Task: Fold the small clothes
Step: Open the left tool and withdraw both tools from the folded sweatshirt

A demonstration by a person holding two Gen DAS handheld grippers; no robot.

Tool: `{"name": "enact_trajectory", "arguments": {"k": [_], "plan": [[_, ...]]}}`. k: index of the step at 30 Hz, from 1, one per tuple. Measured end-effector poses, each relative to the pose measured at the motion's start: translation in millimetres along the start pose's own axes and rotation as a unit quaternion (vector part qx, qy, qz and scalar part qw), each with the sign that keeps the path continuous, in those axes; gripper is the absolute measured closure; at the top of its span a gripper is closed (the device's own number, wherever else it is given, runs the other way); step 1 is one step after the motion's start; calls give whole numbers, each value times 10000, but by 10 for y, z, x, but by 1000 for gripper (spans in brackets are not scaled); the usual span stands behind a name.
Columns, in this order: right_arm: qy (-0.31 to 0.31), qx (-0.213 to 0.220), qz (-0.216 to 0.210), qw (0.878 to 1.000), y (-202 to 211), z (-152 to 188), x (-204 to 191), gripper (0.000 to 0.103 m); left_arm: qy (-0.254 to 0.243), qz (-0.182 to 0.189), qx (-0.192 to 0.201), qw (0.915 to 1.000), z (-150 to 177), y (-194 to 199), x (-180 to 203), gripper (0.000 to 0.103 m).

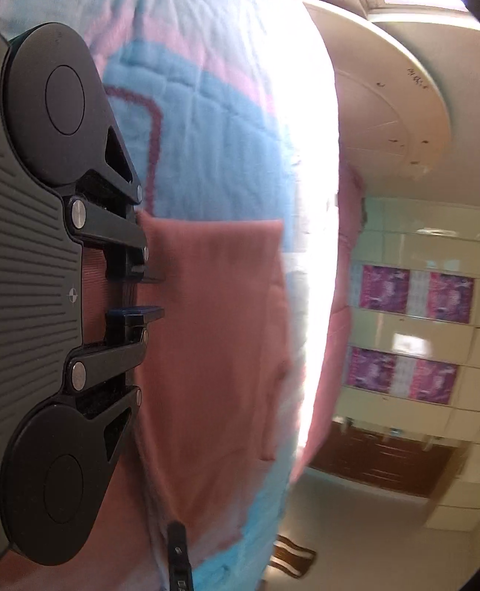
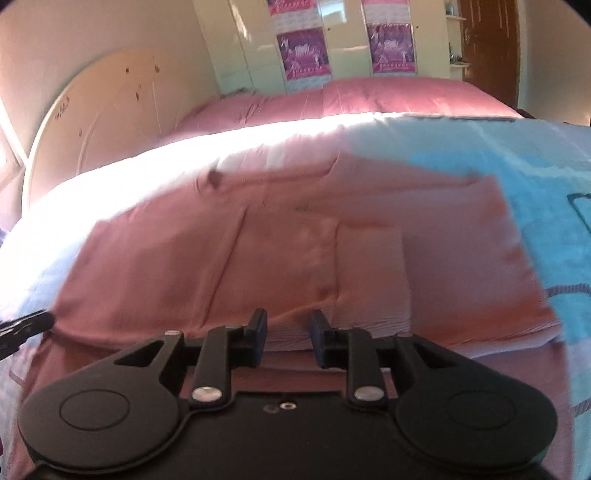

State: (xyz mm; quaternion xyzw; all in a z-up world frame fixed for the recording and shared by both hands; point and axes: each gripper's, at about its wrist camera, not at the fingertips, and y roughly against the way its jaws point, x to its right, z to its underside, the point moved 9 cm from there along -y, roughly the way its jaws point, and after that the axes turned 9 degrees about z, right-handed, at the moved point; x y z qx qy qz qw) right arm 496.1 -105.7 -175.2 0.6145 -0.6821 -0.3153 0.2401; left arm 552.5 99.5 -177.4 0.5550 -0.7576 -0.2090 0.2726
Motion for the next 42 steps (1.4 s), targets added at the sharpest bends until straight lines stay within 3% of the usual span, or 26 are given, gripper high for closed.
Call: {"name": "enact_trajectory", "arguments": {"k": [2, 5, 7, 8, 11, 13, 16, 18, 19, 20, 23, 26, 31, 35, 37, 40, 42], "plan": [[257, -48, 127, 9996, -36, 84, 25, 87, 69, 50, -47, 10000, 101, -43, -37, 92], [385, -149, 38, 9991, -19, 153, 43, 87, 254, 213, -38, 9994, 105, -24, -81, 92], [279, -137, -20, 9995, -1, 90, 45, 82, 378, 142, 24, 9992, 52, 14, -131, 92], [128, -38, -79, 9999, 53, 25, 65, 72, 435, 68, 185, 9989, 23, 63, -155, 92], [-81, 245, -402, 9989, 117, -212, -14, 71, 484, -250, 597, 9967, -59, 209, -266, 92], [-102, 316, -690, 9971, 65, -371, -163, 73, 573, -376, 558, 9961, -77, 180, -380, 91], [19, 388, -1198, 9920, -83, -603, -539, 75, 807, -282, 503, 9951, -104, 72, -560, 90], [178, 462, -1471, 9879, -193, -737, -806, 75, 990, -153, 462, 9939, -149, -24, -648, 79], [246, 454, -1593, 9859, -274, -818, -959, 75, 1033, -134, 492, 9933, -170, -59, -676, 64], [288, 411, -1704, 9841, -360, -886, -1101, 74, 1052, -160, 538, 9929, -213, -102, -697, 55], [409, 252, -1930, 9800, -614, -1014, -1496, 74, 1053, -277, 623, 9921, -352, -291, -752, 55], [599, 306, -1506, 9863, -699, -1018, -1623, 78, 1089, -133, 525, 9926, -510, -542, -833, 55], [709, 113, -1008, 9923, -845, -751, -1511, 82, 560, -93, 106, 9983, -632, -1055, -789, 56], [368, 13, -393, 9986, -1046, -700, -1134, 89, 449, -241, 158, 9986, -654, -1024, -874, 55], [268, 78, -198, 9994, -1035, -752, -973, 89, 481, -500, 258, 9973, -710, -970, -902, 55], [223, 136, -319, 9991, -1017, -810, -1063, 73, 258, -262, 445, 9983, -910, -998, -669, 55], [317, 228, -358, 9986, -1006, -843, -1231, 73, -19, -42, 388, 9992, -1008, -1115, -421, 55]]}}
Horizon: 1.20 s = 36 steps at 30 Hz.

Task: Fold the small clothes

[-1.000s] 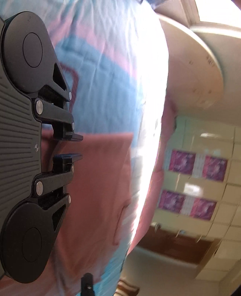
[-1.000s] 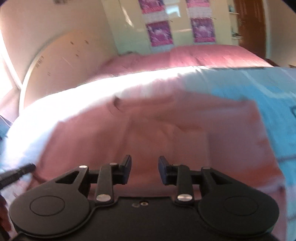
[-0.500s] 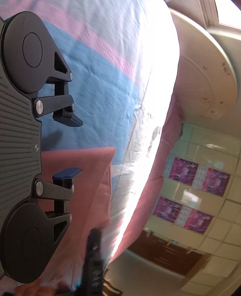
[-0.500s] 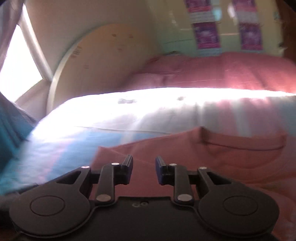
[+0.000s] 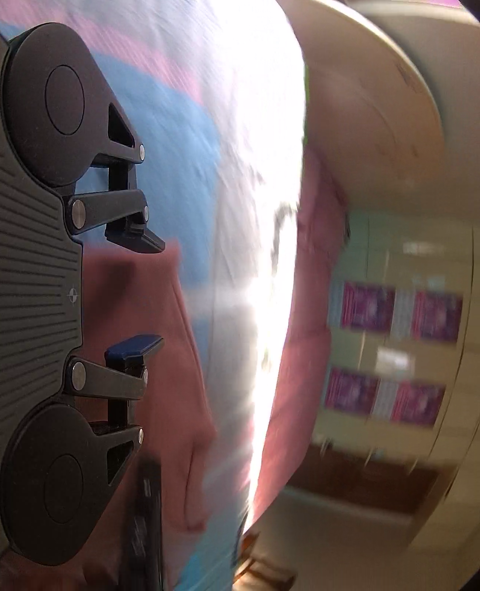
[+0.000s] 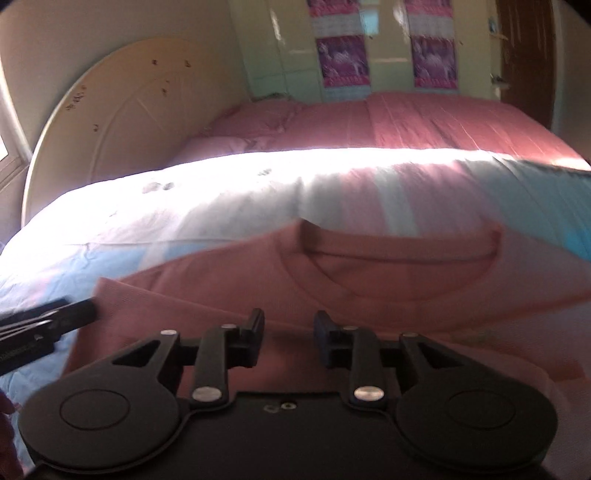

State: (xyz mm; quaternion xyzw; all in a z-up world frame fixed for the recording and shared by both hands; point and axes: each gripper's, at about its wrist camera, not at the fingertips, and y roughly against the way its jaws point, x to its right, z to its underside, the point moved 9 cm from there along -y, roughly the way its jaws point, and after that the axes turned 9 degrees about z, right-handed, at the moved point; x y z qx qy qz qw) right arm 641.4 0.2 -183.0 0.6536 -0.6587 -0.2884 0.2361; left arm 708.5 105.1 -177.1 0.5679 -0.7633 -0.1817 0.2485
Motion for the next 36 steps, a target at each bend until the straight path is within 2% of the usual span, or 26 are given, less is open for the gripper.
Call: {"name": "enact_trajectory", "arguments": {"k": [2, 4, 7, 9, 10, 12, 16, 19, 22, 23, 24, 25, 27, 28, 31, 32, 34, 35, 36], "plan": [[62, -56, -42, 10000, -70, 8, -112, 75, -46, 154, -218, 9996, 24, -161, 114, 55], [211, -93, 17, 9997, -102, 41, -153, 77, -2, 133, -435, 9990, 131, -295, 92, 55], [177, -28, 400, 9990, -49, 50, 129, 79, 71, 171, -294, 9994, 196, -215, -54, 56], [-4, -65, 504, 9987, 4, 35, 361, 79, -9, -189, -153, 9997, 170, -44, -80, 55], [-58, -39, 469, 9989, 63, 17, 391, 74, -16, -134, -61, 9999, 161, 82, -52, 55], [22, 62, 206, 9998, 162, 2, 268, 72, 42, 53, 32, 10000, 193, 193, 124, 55], [391, -90, -375, 9985, 261, 183, -163, 71, 151, 191, -152, 9996, 442, 234, 312, 55], [761, -56, -292, 9967, 292, 309, -249, 71, 229, 97, -209, 9995, 670, 235, 229, 55], [555, -60, 2, 9984, 328, 338, 81, 72, 200, 134, -143, 9996, 763, 350, 141, 55], [421, -26, 139, 9990, 365, 335, 250, 75, 116, 75, -148, 9998, 775, 389, 139, 55], [330, 12, 339, 9989, 398, 333, 431, 74, -30, -120, -177, 9998, 793, 412, 124, 55], [235, 47, 593, 9980, 438, 338, 631, 74, -98, -159, -194, 9996, 809, 464, 122, 55], [8, -26, 790, 9969, 493, 413, 959, 74, 4, -99, -180, 9998, 846, 483, 71, 55], [-57, -59, 889, 9960, 506, 461, 1121, 80, -19, -119, -186, 9998, 853, 506, 61, 55], [-203, -46, 708, 9973, 593, 497, 1318, 85, -51, -190, -264, 9995, 839, 546, 45, 54], [-202, -16, 830, 9963, 618, 496, 1370, 86, -15, -186, -281, 9994, 845, 553, 24, 54], [-394, 21, 904, 9951, 698, 494, 1479, 80, 51, -183, -259, 9995, 844, 623, 17, 54], [-525, 36, 917, 9944, 736, 506, 1534, 70, 92, -151, -228, 9996, 845, 662, 23, 54], [-574, 70, 1038, 9929, 778, 524, 1591, 66, 125, -126, -189, 9997, 851, 704, 34, 54]]}}
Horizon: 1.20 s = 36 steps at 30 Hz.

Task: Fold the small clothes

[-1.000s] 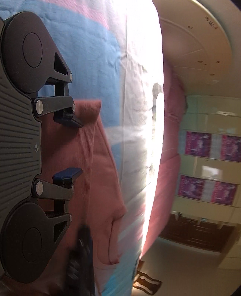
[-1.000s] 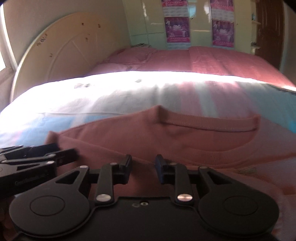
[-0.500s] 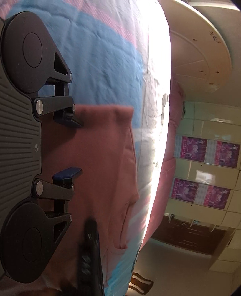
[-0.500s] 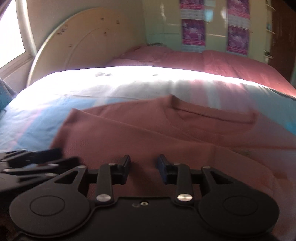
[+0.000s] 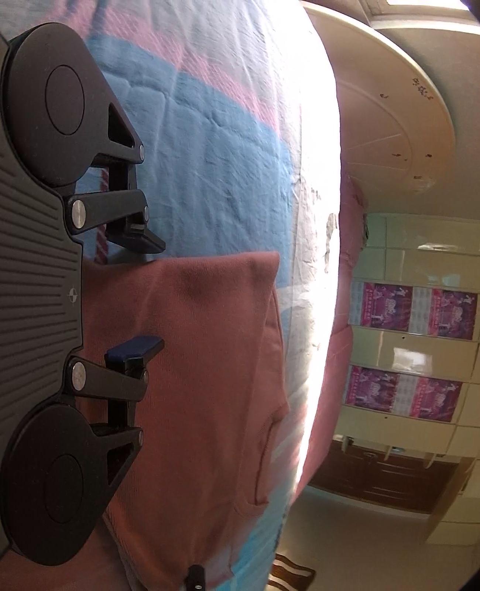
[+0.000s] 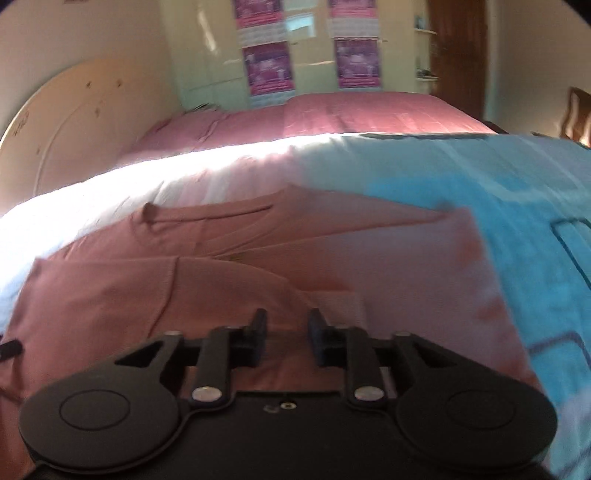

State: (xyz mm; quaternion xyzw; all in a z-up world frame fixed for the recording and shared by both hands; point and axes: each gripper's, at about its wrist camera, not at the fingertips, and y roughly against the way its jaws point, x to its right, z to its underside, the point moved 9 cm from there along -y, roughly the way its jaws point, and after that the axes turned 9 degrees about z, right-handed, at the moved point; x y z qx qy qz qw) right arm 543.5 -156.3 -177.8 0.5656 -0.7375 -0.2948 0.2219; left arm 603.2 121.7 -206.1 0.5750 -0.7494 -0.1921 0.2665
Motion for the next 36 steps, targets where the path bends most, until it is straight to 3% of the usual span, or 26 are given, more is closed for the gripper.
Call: {"name": "enact_trajectory", "arguments": {"k": [2, 4, 10, 14, 15, 17, 23, 29, 30, 31, 33, 36], "plan": [[-137, 24, 246, 9996, 73, 66, 141, 65, 8, 62, 29, 10000, 46, 63, 41, 54], [-398, -197, 116, 9989, 11, 164, 221, 65, -98, 9, -116, 9999, 129, 21, 81, 54], [-877, -335, -81, 9956, 7, 198, 344, 67, -149, -114, -57, 9998, 114, 79, 55, 54], [-968, -506, -398, 9932, 93, 319, 345, 64, -96, 311, 472, 9984, 52, 300, 139, 54], [-888, -472, -434, 9940, 96, 326, 304, 66, -92, 453, 510, 9976, 57, 308, 183, 54], [-730, -426, -444, 9954, 112, 328, 244, 92, -152, 482, 92, 9987, 173, 165, 222, 54], [-729, -288, -539, 9955, 294, 272, 279, 97, -342, 384, -55, 9987, 187, 134, 220, 54], [-583, -431, -370, 9967, 242, 411, 336, 95, -556, 288, -95, 9980, 186, 202, 291, 54], [-639, -408, -350, 9965, 226, 398, 356, 92, -590, 321, -48, 9977, 159, 235, 343, 54], [-617, -240, -161, 9977, 276, 346, 378, 80, -613, 403, 5, 9973, 139, 264, 399, 54], [-311, 322, 239, 9987, 481, 236, 342, 68, -626, 557, 50, 9965, 131, 268, 535, 54], [-1, 314, -423, 9986, 580, 270, -11, 70, -742, 520, -238, 9956, 224, 119, 721, 53]]}}
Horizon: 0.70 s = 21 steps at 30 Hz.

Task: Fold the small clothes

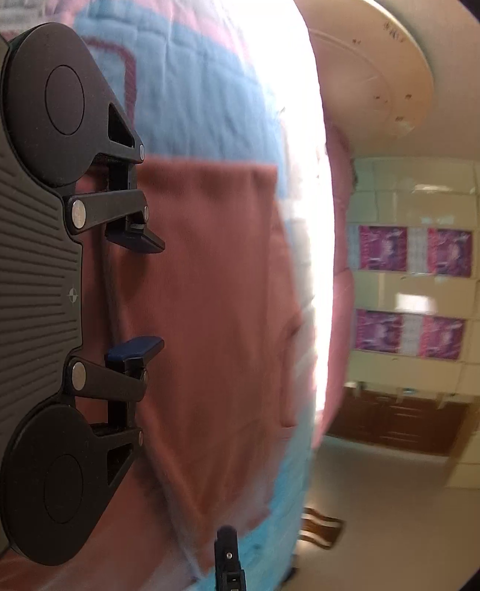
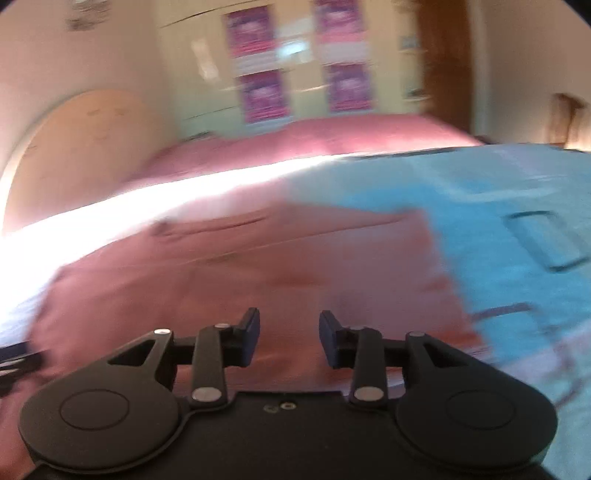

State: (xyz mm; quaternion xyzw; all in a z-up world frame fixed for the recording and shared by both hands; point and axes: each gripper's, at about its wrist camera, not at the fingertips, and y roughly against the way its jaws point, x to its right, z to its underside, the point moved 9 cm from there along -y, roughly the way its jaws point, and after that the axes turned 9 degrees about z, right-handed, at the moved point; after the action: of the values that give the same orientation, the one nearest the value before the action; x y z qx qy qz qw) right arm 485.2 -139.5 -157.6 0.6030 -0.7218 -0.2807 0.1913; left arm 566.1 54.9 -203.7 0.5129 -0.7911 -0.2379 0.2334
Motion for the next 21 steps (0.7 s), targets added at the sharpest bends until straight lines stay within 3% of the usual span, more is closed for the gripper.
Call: {"name": "enact_trajectory", "arguments": {"k": [1, 3, 10, 12, 13, 14, 21], "plan": [[203, -174, -140, 9995, -48, 76, -121, 70, -37, -102, -70, 9999, 30, -36, 13, 51], [517, -539, 81, 9972, -220, 279, -152, 70, -40, -183, -52, 9998, 30, -38, 29, 49], [107, -295, -277, 9991, 93, 145, 39, 69, -110, -413, -153, 9990, 16, 207, 205, 47], [-69, -343, -367, 9987, 200, 181, 160, 68, -177, -464, -162, 9986, 82, 330, 316, 38], [-120, -374, -397, 9984, 269, 208, 228, 68, -227, -503, -138, 9984, 117, 403, 377, 26], [-154, -410, -408, 9982, 343, 254, 298, 67, -273, -544, -107, 9981, 116, 436, 397, 21], [-444, -568, -399, 9966, 821, 585, 815, 61, -441, -460, -158, 9978, 336, 839, 754, 21]]}}
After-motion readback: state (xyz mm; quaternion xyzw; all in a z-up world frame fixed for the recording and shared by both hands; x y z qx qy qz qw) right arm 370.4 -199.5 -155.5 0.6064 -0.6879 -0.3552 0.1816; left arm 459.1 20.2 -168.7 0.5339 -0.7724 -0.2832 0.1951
